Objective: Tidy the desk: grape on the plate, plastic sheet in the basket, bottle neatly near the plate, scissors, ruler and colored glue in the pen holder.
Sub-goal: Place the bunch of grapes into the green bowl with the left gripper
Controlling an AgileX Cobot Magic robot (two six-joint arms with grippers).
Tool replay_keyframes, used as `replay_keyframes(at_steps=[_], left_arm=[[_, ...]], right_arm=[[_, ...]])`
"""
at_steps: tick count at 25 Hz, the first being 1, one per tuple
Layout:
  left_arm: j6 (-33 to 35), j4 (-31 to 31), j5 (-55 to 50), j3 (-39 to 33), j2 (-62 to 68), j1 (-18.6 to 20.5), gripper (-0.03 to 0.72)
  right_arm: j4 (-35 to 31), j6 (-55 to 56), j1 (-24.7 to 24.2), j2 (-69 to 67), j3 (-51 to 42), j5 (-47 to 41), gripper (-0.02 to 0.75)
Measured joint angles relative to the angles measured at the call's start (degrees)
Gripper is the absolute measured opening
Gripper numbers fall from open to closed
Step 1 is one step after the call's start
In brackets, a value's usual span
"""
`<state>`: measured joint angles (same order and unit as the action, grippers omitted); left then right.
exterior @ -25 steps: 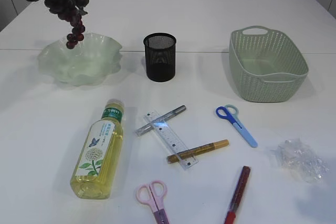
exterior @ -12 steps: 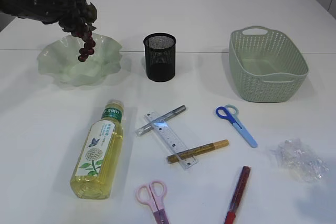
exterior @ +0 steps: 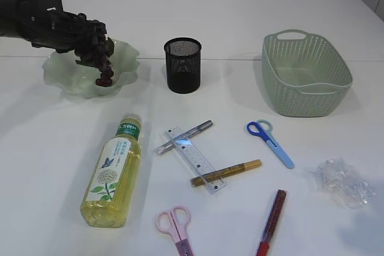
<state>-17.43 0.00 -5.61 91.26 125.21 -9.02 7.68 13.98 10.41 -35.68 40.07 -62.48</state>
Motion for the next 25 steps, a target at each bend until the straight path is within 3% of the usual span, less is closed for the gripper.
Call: replay_keyframes(at_steps=[4, 12, 17, 25], left_arm=[[0.0, 0.0, -1.6, 0.0, 0.38, 0.0, 0.333], [0.0, 0.0, -3.9, 0.11, 0.38, 0.0, 0.536], [0.0, 0.48, -6.5, 2.24, 0.38, 0.0, 0.553], [0.0, 6.5, -20.05, 14.12, 0.38, 0.0, 0.554]], right_arm=[[0.73, 0.0, 0.0, 0.0, 0.0, -0.11, 0.49], [0.97, 0.0, 0.0, 0.0, 0.0, -0.11, 0.49], [0.97, 0.0, 0.0, -0.13, 0.0, -0.11, 0.49], [1.09, 0.0, 0.0, -0.17, 0.0, -0.22, 0.49]])
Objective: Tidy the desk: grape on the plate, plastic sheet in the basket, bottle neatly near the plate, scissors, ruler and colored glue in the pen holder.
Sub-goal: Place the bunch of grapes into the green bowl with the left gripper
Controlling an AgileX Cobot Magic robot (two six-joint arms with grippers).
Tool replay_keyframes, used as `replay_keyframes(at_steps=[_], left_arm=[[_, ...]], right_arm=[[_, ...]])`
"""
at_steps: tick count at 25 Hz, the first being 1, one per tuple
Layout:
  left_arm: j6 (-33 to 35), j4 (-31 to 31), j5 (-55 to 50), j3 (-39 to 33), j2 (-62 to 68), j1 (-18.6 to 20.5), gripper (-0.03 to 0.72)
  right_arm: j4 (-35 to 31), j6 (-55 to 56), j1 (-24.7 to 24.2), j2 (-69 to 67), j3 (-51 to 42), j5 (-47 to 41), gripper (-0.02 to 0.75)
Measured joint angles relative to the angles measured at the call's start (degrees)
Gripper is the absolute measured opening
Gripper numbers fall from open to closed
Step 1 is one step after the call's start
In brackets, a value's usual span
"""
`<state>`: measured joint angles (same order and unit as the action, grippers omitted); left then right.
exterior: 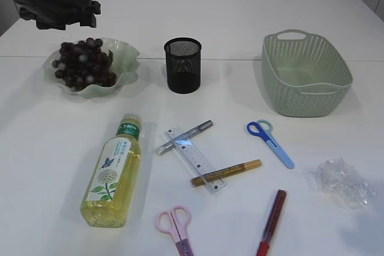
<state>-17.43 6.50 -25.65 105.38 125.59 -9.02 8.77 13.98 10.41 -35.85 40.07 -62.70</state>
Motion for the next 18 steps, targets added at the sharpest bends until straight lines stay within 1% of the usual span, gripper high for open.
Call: replay_keyframes(at_steps=[6, 10, 15, 18], left_arm=[[0.0, 0.77, -9.33, 3.35, 0.0, 0.0, 0.552], [0.0, 0.65, -17.82, 5.69, 0.0, 0.0, 0.552], [0.16, 0.29, -30.55, 12.0, 0.0, 0.0, 0.552], [2.12, -0.42, -38.96, 16.35, 0.0, 0.0, 0.552]], right_arm=[[0.0, 0.0, 0.0, 0.0, 0.0, -0.11, 0.489], [0.0, 0.0, 0.0, 0.0, 0.0, -0.25, 0.489], [0.0, 0.0, 0.0, -1.35, 0.0, -1.88, 0.489], [0.0, 0.0, 0.0, -3.75, 0.0, -2.87, 0.489]])
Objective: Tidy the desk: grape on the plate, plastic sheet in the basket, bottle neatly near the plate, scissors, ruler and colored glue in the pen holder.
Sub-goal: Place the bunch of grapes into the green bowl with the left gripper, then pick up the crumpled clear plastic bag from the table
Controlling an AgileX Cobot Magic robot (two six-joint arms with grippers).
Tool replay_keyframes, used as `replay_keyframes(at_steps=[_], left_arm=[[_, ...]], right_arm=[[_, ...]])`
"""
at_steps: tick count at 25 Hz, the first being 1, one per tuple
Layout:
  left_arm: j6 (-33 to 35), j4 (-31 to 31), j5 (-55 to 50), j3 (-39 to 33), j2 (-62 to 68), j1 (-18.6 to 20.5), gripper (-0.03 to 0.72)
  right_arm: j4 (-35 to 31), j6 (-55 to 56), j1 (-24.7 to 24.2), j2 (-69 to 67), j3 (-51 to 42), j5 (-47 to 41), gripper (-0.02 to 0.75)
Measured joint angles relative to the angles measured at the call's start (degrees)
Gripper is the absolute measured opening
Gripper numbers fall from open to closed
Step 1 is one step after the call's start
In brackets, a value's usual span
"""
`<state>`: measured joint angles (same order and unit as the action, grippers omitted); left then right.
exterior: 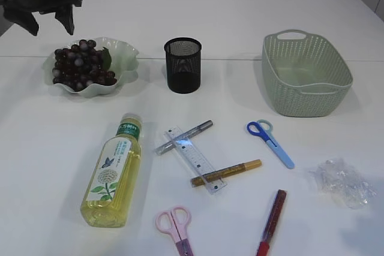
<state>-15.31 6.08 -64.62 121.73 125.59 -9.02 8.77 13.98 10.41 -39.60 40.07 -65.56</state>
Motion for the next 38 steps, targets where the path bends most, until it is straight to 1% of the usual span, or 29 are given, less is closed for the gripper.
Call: replay_keyframes(at_steps=[3, 6, 11, 14, 17, 20, 24, 28, 32, 38], left_arm=[[1.0, -1.64, -5.3, 2.91, 0.0, 0.0, 0.551], [2.3, -3.99, -6.22, 3.56, -0.26, -0.54, 0.55], [4.32, -5.38, -6.55, 3.56, -2.12, -3.62, 0.55], [4.78, -6.08, -6.58, 3.56, -3.67, -4.77, 0.55], [4.81, -6.08, -6.67, 3.42, -5.28, -5.14, 0.55], [4.91, -6.08, -6.67, 1.73, -7.6, -5.22, 0.543], [5.66, -6.08, -6.7, -2.24, -11.13, -5.22, 0.506], [6.01, -6.08, -6.91, -5.1, -14.75, -5.22, 0.489], [6.11, -6.08, -6.99, -5.48, -17.75, -5.22, 0.487], [6.11, -6.08, -7.12, -5.48, -21.19, -5.22, 0.487]], right_arm=[[0.0, 0.0, 0.0, -2.99, 0.0, -0.34, 0.489], [-1.2, 0.0, 0.0, -6.65, 0.0, -0.98, 0.489], [-3.39, 0.0, 0.0, -13.67, 1.06, -0.66, 0.489], [-3.67, 0.0, 0.0, -17.82, 3.34, 1.71, 0.489], [-3.67, 0.0, 0.0, -21.37, 5.71, 4.25, 0.489], [-3.67, 0.0, 0.0, -24.35, 6.64, 6.96, 0.489], [-3.67, -0.22, 0.0, -27.34, 6.66, 10.31, 0.489], [-3.8, -2.95, 0.0, -30.54, 6.66, 12.87, 0.489], [-4.66, -5.33, 0.0, -34.49, 6.66, 14.85, 0.489], [-5.24, -5.56, 0.0, -39.85, 7.25, 20.86, 0.489]])
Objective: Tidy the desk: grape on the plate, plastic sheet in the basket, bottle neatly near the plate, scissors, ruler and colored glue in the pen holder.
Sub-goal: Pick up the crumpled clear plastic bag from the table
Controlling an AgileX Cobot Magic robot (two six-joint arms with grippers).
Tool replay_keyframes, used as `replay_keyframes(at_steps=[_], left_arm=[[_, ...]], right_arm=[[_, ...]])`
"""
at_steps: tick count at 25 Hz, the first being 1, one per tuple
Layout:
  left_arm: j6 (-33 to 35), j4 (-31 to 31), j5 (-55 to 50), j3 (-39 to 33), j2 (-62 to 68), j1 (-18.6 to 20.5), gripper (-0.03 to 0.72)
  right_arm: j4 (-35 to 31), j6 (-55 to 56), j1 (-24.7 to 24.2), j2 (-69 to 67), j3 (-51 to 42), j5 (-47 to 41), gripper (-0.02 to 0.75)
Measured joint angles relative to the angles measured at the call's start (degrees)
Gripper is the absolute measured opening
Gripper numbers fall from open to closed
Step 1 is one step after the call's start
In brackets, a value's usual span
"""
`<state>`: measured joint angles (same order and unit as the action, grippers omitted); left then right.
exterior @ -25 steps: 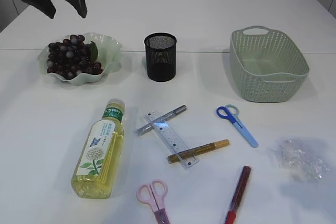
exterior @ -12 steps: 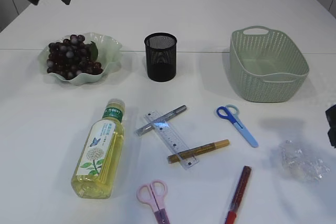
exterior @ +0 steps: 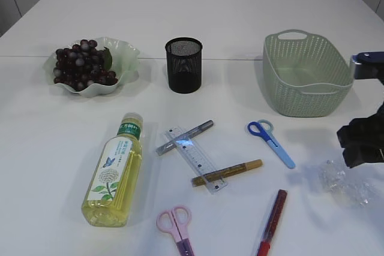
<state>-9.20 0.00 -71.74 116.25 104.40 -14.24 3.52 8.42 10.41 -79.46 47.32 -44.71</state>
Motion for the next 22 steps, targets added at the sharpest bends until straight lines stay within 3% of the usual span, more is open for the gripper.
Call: replay_keyframes(at_steps=[6, 22], left_arm=[[0.09, -2.68, -0.24, 0.0, -3.17, 0.0, 0.487], [0.09, -3.04, -0.61, 0.0, -6.64, 0.0, 0.472]], right_arm=[[-0.05, -0.22, 0.0, -6.14, 4.1, 2.22, 0.492], [0.64, -0.47, 0.0, -20.4, 11.91, -0.25, 0.494]])
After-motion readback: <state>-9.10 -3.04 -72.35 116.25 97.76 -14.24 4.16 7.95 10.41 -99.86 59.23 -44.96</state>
